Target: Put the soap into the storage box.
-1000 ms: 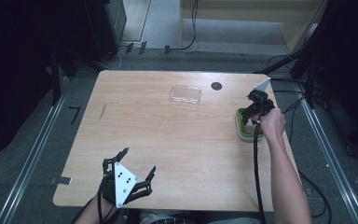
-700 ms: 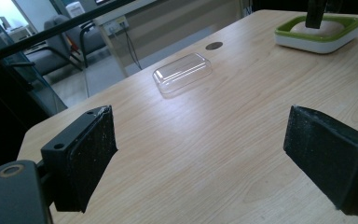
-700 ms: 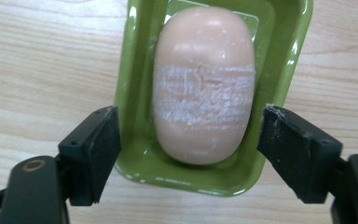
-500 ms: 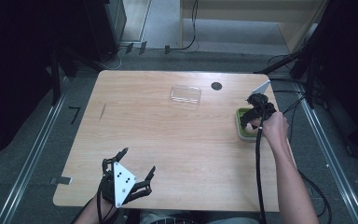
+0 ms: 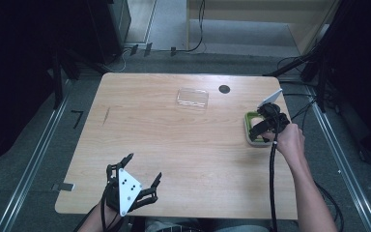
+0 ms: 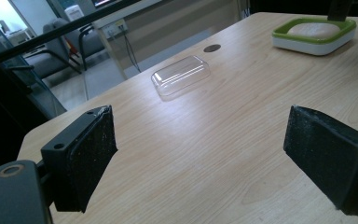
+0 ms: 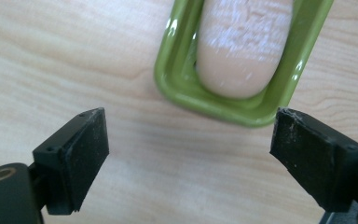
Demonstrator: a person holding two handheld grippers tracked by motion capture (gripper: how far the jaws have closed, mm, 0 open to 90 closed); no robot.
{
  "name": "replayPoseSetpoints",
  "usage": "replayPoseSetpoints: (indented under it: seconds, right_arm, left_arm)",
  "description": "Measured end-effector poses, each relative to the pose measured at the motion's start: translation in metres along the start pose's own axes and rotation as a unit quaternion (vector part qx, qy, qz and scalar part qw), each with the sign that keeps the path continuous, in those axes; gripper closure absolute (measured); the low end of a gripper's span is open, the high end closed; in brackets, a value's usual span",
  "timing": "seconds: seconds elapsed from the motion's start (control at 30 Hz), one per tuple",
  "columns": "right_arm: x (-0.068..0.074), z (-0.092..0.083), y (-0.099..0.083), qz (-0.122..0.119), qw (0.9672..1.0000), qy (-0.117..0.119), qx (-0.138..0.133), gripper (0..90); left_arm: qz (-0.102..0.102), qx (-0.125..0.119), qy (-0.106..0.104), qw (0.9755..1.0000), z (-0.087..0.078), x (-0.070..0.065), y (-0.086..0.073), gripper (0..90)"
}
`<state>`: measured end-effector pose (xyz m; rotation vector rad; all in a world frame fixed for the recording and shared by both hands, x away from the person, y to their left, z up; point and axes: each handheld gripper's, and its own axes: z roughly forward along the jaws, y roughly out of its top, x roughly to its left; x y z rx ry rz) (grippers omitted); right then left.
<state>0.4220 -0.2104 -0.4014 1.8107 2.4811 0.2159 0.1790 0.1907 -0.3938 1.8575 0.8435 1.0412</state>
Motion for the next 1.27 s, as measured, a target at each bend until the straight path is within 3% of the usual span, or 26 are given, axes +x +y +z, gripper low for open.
replayPoseSetpoints:
  seconds: [0.27, 0.53, 0.87, 1.27]
  right_arm:
    - [0.016, -0.007, -0.027, -0.039, 0.9992, 0.002, 0.009, 7.7]
    - [0.028, -0.005, -0.050, -0.062, 0.9979, 0.005, 0.021, 7.1]
    - [0.037, 0.016, -0.089, -0.088, 0.9952, 0.016, 0.039, 7.8]
    - [0.035, 0.040, -0.122, -0.095, 0.9932, 0.019, 0.066, 11.0]
  left_arm:
    - [0.000, 0.000, 0.001, 1.0000, 0.000, 0.000, 0.000, 9.9]
    - [0.003, 0.002, 0.001, 1.0000, -0.001, 0.000, 0.000, 9.8]
    - [0.001, 0.003, 0.001, 1.0000, 0.000, -0.001, 0.000, 9.8]
    - [0.003, 0.002, 0.001, 1.0000, 0.000, -0.001, 0.001, 9.8]
